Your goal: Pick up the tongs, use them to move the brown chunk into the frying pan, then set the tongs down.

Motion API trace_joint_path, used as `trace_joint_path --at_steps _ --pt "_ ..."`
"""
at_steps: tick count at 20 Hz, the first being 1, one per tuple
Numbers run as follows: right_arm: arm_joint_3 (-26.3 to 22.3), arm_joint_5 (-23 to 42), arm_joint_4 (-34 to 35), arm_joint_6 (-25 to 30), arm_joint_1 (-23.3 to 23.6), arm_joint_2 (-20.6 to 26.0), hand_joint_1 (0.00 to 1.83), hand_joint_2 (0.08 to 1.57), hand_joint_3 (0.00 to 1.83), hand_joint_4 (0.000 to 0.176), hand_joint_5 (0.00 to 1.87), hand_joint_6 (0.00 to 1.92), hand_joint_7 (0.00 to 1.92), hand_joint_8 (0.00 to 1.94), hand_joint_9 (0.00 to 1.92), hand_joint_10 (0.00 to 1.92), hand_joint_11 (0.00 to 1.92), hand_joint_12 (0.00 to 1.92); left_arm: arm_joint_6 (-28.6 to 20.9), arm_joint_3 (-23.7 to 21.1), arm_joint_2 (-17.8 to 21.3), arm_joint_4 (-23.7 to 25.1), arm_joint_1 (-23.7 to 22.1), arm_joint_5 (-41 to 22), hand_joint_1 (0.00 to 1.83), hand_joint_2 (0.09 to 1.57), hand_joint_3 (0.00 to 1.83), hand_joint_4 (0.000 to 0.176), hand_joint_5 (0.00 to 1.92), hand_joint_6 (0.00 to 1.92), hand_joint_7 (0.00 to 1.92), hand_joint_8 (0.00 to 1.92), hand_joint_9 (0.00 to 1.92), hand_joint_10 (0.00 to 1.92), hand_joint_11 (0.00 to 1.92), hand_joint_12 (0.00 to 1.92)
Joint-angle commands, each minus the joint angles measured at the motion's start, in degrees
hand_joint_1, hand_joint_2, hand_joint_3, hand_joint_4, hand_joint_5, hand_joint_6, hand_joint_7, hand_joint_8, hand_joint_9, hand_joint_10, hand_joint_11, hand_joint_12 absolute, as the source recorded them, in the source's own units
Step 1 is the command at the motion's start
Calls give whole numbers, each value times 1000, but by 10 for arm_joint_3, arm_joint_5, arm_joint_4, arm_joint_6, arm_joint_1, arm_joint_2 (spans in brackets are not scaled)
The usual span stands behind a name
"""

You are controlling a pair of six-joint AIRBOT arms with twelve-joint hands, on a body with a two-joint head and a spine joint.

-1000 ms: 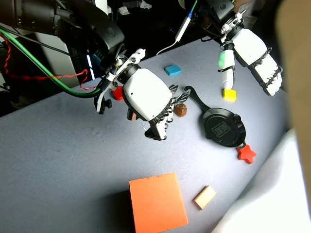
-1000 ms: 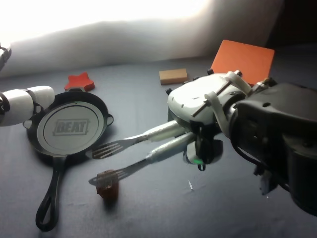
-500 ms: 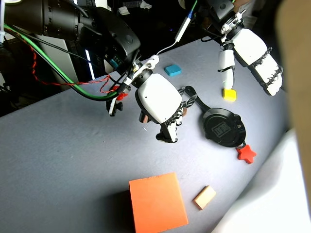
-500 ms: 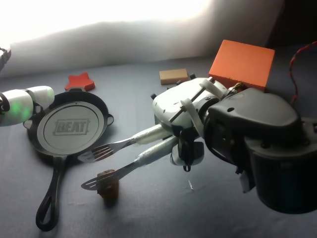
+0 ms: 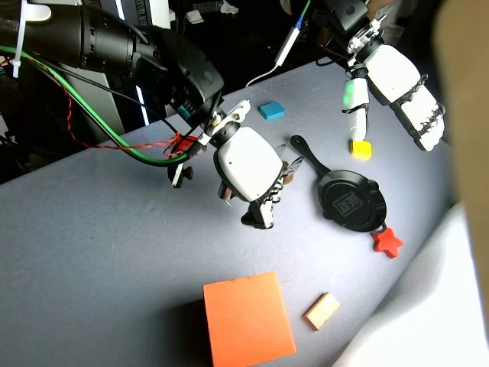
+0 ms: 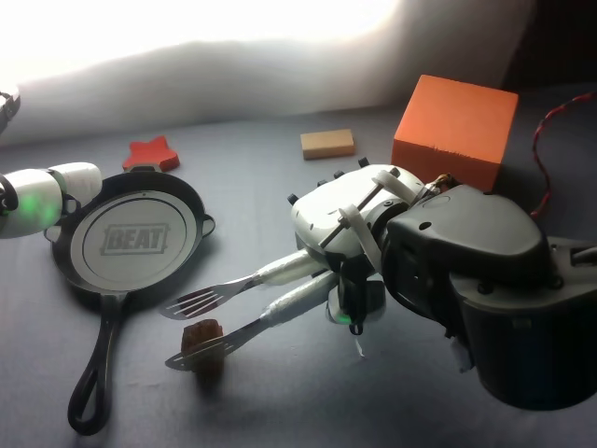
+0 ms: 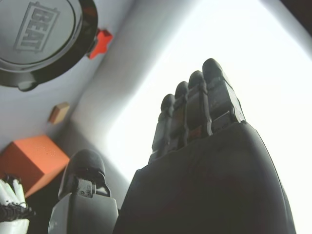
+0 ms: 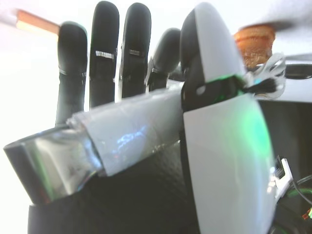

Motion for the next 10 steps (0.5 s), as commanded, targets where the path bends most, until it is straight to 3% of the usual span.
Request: trace_joint_path --at_steps 1,10 --pt "1 1 -37 2 0 2 1132 1174 0 0 857 1155 1106 12 856 626 541 1506 2 0 7 36 -4 -46 0 1193 0 0 31 1 47 2 43 2 0 218" --pt "2 -4 -49 2 -21 -2 1134 1168 0 0 872 1133 1129 15 881 612 564 1503 2 -5 6 28 -2 -46 4 1192 0 0 51 1 69 1 57 1 0 239"
